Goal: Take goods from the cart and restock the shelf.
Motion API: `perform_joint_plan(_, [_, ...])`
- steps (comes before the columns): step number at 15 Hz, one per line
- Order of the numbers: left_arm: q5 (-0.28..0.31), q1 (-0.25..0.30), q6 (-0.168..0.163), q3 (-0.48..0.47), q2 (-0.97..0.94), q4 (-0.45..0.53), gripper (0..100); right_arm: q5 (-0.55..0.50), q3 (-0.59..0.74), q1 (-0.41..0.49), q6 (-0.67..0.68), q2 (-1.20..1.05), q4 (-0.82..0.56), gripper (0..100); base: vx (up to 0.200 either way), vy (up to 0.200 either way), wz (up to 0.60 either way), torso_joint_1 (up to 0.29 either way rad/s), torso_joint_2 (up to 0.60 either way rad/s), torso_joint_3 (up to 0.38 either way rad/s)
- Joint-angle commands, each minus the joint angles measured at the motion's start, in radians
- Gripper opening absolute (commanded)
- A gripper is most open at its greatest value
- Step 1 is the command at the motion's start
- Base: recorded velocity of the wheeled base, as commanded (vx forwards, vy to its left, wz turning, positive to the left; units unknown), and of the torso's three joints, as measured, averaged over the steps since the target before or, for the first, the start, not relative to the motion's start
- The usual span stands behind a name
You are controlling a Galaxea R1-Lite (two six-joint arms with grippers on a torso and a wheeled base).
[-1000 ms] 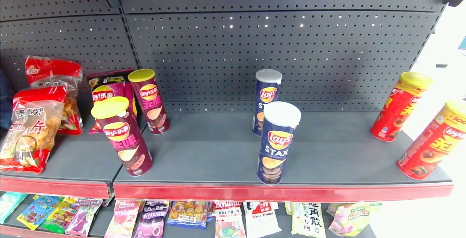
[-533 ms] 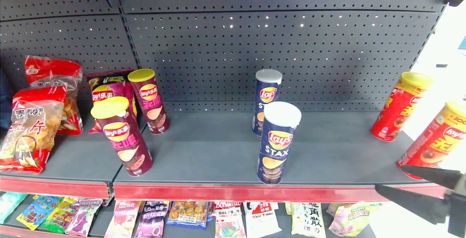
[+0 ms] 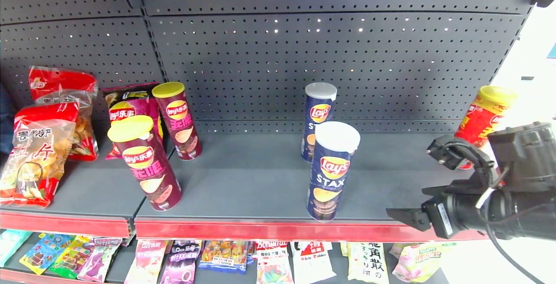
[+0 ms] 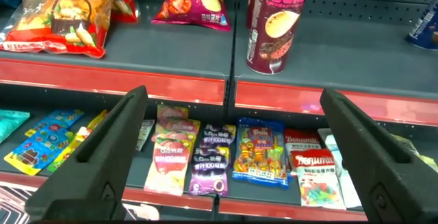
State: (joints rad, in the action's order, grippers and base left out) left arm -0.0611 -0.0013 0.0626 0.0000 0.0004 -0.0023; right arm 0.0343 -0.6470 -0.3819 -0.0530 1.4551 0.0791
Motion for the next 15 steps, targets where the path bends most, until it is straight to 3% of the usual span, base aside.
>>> perform_joint_plan(1, [0.000, 0.000, 0.000, 0.000, 0.000, -0.001, 100, -0.053, -0.028, -0.040, -0.001, 0.120, 0.045, 100, 0.000, 0.000, 0.00, 0.000, 0.00, 0.000])
perform_joint_plan(8, [0.000, 0.001, 0.000, 0.000, 0.000, -0.001, 100, -0.171, -0.094, -0.114, 0.001, 0.243, 0.062, 100, 0.000, 0.000, 0.00, 0.000, 0.00, 0.000])
perform_joint_plan(15, [0.000, 0.000, 0.000, 0.000, 0.000, -0.001, 100, -0.174, -0.143, -0.143, 0.004, 0.298, 0.068, 100, 0.000, 0.000, 0.00, 0.000, 0.00, 0.000])
